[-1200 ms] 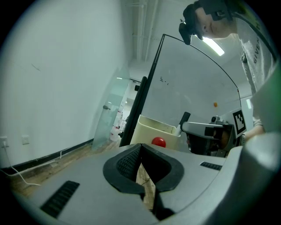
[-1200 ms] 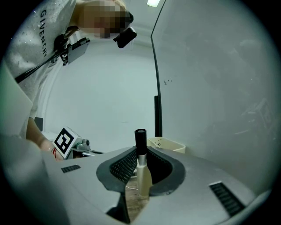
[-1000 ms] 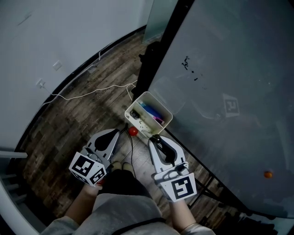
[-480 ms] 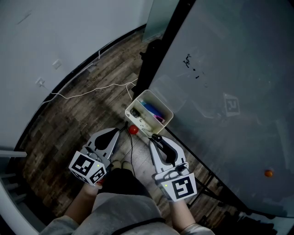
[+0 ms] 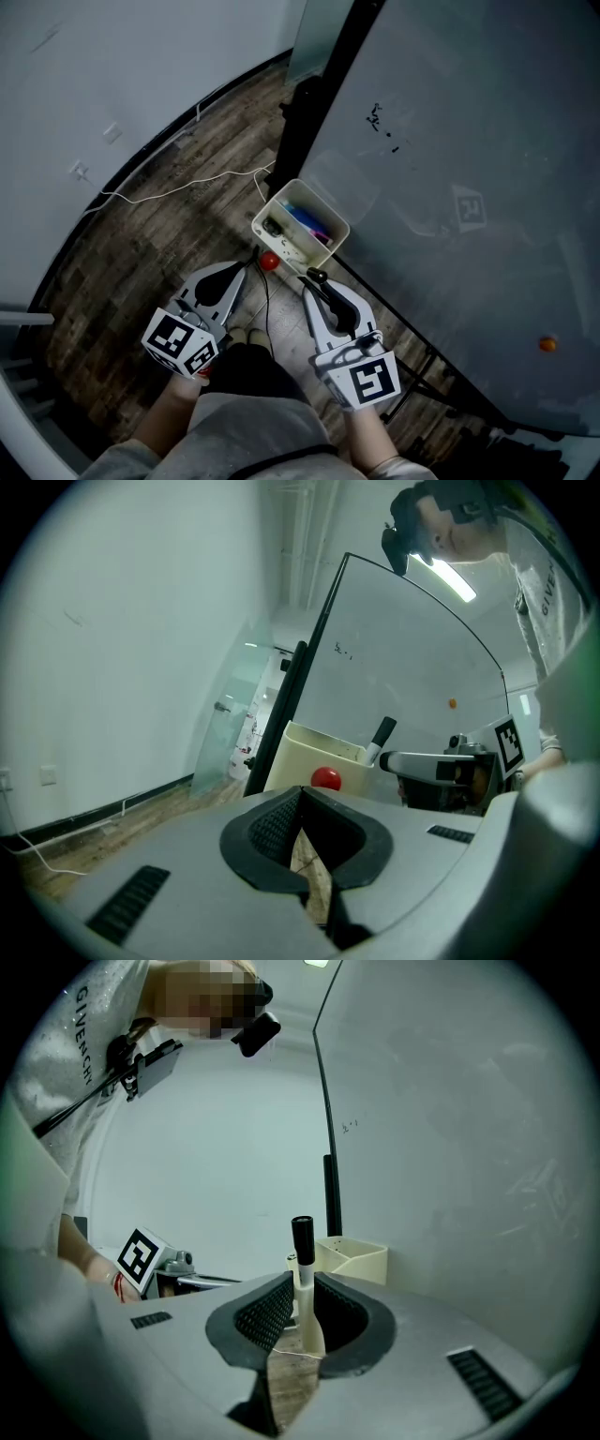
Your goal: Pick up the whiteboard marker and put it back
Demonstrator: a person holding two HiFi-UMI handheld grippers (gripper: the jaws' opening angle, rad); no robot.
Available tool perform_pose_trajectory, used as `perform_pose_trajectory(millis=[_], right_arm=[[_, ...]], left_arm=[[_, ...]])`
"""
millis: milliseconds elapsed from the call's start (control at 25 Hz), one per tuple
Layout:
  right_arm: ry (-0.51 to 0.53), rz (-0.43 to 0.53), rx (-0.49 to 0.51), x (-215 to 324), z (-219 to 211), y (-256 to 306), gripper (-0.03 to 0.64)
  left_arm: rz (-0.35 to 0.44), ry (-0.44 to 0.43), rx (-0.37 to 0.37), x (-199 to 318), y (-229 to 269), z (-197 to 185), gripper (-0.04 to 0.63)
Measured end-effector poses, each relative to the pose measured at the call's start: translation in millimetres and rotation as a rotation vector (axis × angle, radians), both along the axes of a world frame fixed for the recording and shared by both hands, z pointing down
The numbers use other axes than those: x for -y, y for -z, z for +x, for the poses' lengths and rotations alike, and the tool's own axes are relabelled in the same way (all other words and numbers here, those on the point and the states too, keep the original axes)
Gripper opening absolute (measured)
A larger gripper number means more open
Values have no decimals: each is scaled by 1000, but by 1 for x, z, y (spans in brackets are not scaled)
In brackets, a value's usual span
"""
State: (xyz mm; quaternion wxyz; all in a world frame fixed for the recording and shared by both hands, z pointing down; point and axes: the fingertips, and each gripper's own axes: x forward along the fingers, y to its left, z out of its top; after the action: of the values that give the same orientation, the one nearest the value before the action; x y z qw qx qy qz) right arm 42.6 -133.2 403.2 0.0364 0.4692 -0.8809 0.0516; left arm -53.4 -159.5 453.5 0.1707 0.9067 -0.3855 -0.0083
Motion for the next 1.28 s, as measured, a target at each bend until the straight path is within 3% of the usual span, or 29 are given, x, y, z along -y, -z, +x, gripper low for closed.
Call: perform_pose_trajectory(millis=[1280], right_arm=[[131, 2, -2, -36, -34, 9, 20]], left_arm=[[44, -70, -19, -37, 25, 25, 15]])
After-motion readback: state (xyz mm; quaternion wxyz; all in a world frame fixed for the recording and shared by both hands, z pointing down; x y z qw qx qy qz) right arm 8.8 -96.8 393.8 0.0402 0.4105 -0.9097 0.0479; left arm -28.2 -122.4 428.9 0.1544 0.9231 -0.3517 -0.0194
